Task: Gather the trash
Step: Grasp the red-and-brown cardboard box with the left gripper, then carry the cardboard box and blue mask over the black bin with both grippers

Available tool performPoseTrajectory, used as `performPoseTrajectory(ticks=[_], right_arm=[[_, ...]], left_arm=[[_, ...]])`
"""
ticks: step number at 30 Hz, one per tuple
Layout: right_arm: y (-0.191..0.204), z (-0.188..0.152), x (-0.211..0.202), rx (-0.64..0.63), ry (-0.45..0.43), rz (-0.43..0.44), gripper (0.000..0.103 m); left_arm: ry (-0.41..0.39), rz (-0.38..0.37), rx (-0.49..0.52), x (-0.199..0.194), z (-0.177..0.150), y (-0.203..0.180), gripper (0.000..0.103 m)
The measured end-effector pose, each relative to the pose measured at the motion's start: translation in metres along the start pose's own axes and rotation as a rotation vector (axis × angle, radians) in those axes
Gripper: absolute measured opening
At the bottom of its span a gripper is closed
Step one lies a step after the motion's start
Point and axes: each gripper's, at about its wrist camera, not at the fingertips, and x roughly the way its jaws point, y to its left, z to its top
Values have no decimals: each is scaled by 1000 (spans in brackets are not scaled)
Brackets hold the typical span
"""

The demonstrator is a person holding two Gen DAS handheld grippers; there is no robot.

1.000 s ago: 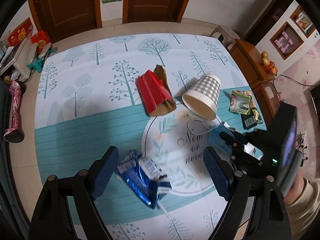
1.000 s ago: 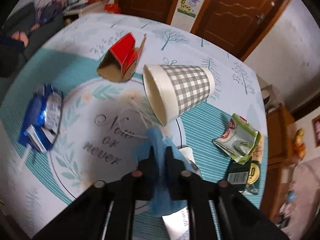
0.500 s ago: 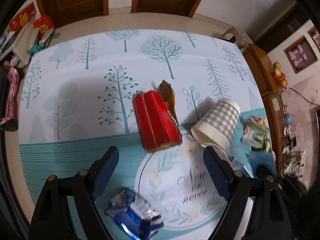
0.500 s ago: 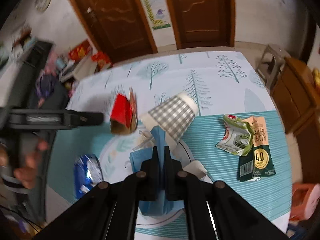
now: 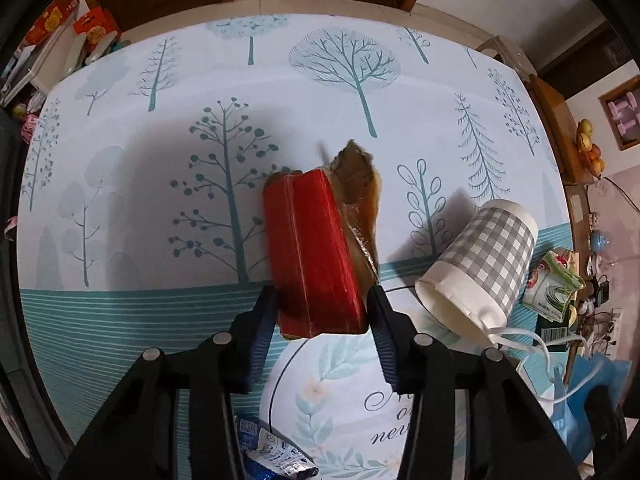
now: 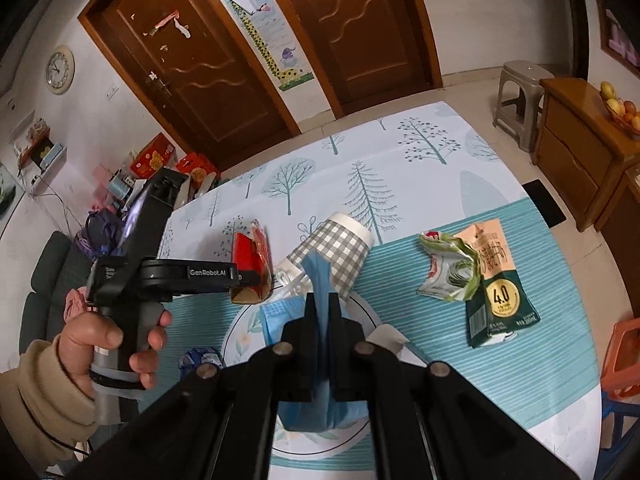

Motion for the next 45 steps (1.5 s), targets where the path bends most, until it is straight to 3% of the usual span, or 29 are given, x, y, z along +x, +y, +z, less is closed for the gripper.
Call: performPoseTrajectory(ticks=[2,5,11,19,25,30,39,45], right_arm=[[-1,-2,-2,5,1,6,3],[0,-5,-5,8,-4,15,2],[2,-15,-17,10,-14,46,2],[2,-37,-54,18,-36,109,2],[-1,-73,-96,-4,-26,173,2],[-11,-120,-135,-40,-5,207,2],[-42,-210,-182,-95,86,191,2],[-61,-257,-194,-91,147,180,2]], left_arm=[[-15,12,1,-1,-2,0,32],[-35,16,1,-6,-7,2,13],[-55,1,-23,-29,-23,12,11],[-163,-39,-3,-110,-84,3,11],[-222,-78,11,-169,-169,-17,11],[-234,-95,7,-193,-258,-36,11],[-190,-102,-2,-189,-402,-67,11],[-122,-85,13,-171,-459,-79,11]])
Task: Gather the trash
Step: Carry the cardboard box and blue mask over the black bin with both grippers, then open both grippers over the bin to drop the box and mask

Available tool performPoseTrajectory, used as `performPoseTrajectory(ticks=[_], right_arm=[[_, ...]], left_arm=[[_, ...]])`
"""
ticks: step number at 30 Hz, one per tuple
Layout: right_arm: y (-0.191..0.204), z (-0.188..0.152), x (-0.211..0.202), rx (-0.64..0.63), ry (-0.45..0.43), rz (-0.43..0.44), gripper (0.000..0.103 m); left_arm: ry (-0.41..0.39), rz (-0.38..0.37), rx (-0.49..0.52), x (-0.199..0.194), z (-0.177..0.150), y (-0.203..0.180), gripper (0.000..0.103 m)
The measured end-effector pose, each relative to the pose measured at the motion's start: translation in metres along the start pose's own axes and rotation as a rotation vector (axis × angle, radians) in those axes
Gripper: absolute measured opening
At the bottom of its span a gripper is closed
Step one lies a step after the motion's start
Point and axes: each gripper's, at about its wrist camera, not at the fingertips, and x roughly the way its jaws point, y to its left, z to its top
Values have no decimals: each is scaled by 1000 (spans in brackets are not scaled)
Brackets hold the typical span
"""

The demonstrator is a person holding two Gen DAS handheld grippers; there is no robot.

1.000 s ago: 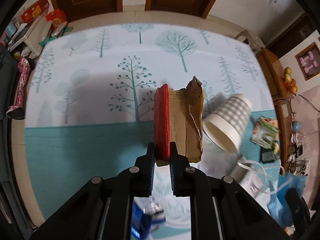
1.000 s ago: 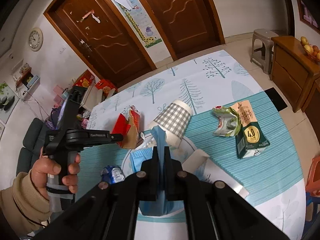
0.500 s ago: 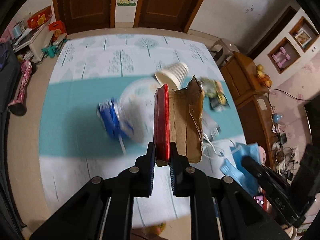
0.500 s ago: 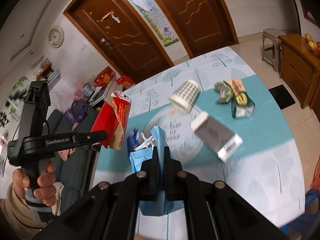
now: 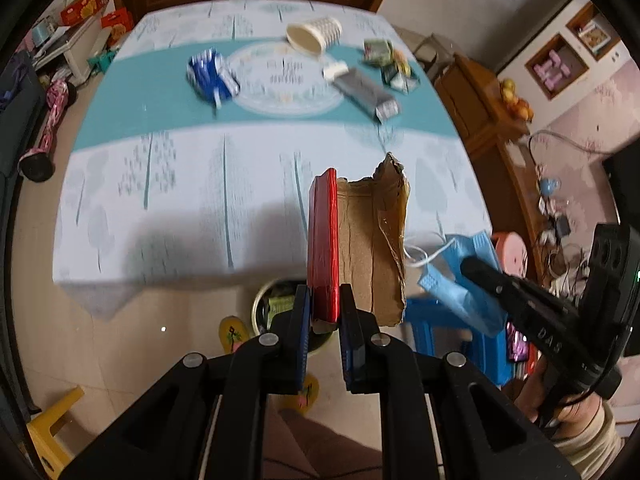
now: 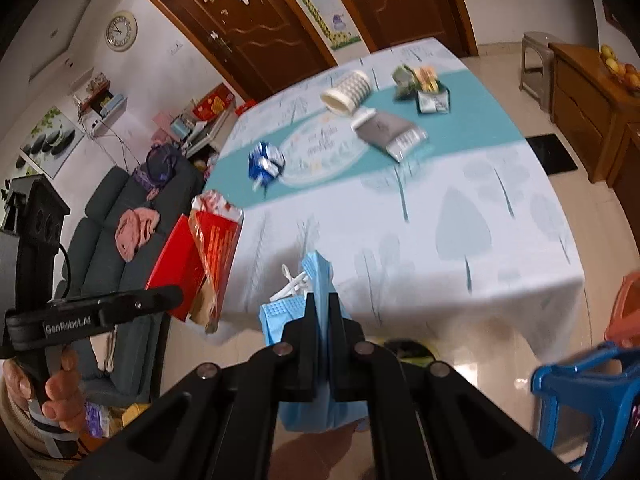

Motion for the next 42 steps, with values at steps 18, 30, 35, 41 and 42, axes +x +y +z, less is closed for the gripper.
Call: performPoseTrajectory(ticks=[18,30,35,41,42], right_arm=[[-36,-93,70,169,155,-94,3],[-98,-169,187,342,180,-211,3],[-124,-190,237,377,184,-230,6],[-144,-205,282,389,223,-254,6],[-146,-206,286,393,234,-256,10]], left_arm=[[215,54,174,103,-91,-5,11],[282,60,226,264,-125,30,15],[276,68,256,319,-127,40,30],[268,110,262,353,-125,50,57],[265,114,259,357,-126,50,57]])
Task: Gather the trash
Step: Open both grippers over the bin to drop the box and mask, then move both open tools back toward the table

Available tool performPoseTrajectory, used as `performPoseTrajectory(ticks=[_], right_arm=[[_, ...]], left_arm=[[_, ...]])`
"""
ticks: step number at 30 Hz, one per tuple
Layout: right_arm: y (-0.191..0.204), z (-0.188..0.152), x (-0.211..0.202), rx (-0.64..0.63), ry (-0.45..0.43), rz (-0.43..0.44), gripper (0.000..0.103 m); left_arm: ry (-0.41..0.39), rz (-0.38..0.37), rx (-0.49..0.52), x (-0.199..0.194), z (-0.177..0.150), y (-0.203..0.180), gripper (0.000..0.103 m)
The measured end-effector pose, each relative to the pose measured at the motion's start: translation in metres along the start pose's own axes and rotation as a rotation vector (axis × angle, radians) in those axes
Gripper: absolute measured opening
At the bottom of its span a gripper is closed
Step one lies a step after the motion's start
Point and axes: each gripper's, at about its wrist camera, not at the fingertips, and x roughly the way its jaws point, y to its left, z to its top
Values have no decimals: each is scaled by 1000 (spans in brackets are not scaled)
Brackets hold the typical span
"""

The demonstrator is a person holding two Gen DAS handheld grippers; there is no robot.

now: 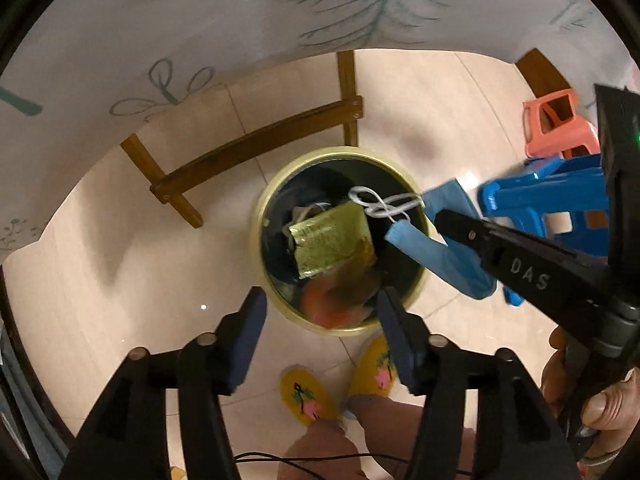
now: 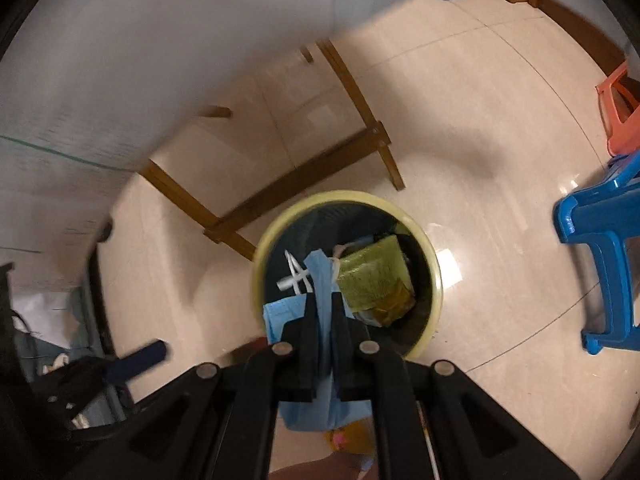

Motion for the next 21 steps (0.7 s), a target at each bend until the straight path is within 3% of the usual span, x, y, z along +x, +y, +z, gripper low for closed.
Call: performPoseTrajectory(ticks=[6,14,21], right_arm=[[1,-1,6,-6,14,0,29],[19,-3,-29,-53,-13,-1,30],[39,-10,-102,-77,-64,10,30]], left_arm=[[-3,24,-36,-4,-2,14,68],[-51,36,-46,-50,-14,6,76],[-123,41,-39,-129,-23,-3,83]])
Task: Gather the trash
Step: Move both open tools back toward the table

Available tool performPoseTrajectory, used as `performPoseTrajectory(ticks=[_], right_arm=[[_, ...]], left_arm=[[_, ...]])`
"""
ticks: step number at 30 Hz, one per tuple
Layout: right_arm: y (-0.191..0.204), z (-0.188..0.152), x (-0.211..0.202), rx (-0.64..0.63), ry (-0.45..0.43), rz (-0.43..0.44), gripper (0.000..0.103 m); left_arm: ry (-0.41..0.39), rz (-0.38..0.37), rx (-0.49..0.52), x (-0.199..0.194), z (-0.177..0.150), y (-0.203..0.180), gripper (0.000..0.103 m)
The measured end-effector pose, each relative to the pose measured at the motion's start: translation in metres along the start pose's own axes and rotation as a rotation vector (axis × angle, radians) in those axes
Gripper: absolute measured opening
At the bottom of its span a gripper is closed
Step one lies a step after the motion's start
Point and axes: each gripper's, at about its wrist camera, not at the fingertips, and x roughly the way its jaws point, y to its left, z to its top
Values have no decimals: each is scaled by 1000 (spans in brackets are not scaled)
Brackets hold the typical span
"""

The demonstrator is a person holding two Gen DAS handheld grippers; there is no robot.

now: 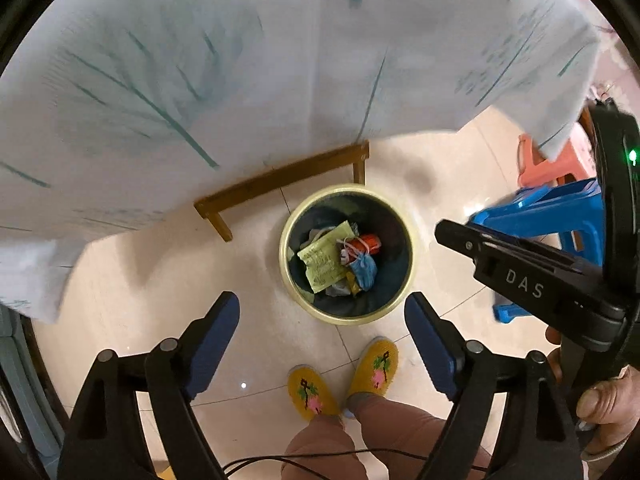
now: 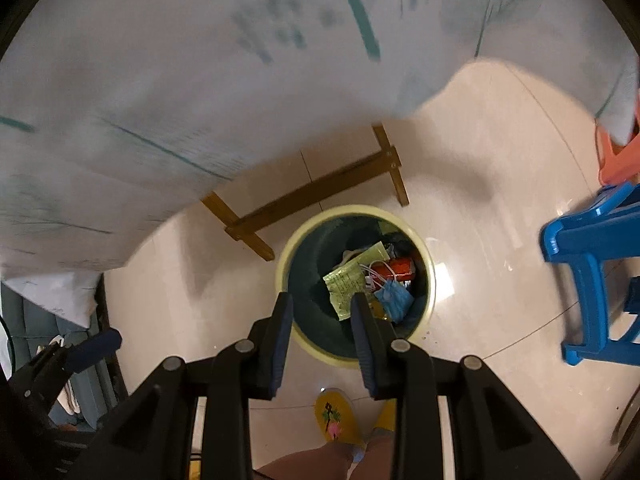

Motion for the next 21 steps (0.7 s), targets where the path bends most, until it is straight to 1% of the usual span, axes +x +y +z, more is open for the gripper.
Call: performPoseTrajectory(ticks=[5,9,13,16,19,21], right_arm=[[16,-3,-55,4,-26,12,30],[35,-5,-99,-21,-50,9,30],[63,-5,-150,-58,-87,18,30],[82,-4,-182,-93,-124,25,30],[103,-1,-216,-141,-176,24,30],[112,0,-230,-163,-204,27,30]], left_arm=[[-61,-10,-7,-68,3,7,84],[-108,-23,-11,-119,8,17,85],[-163,-38,-4,-173,12,25,85],[-204,-47,4,-202,14,29,85],[-253,-63,10,-232,20,33,91],[-279,-73,13,-247,22,37,92]])
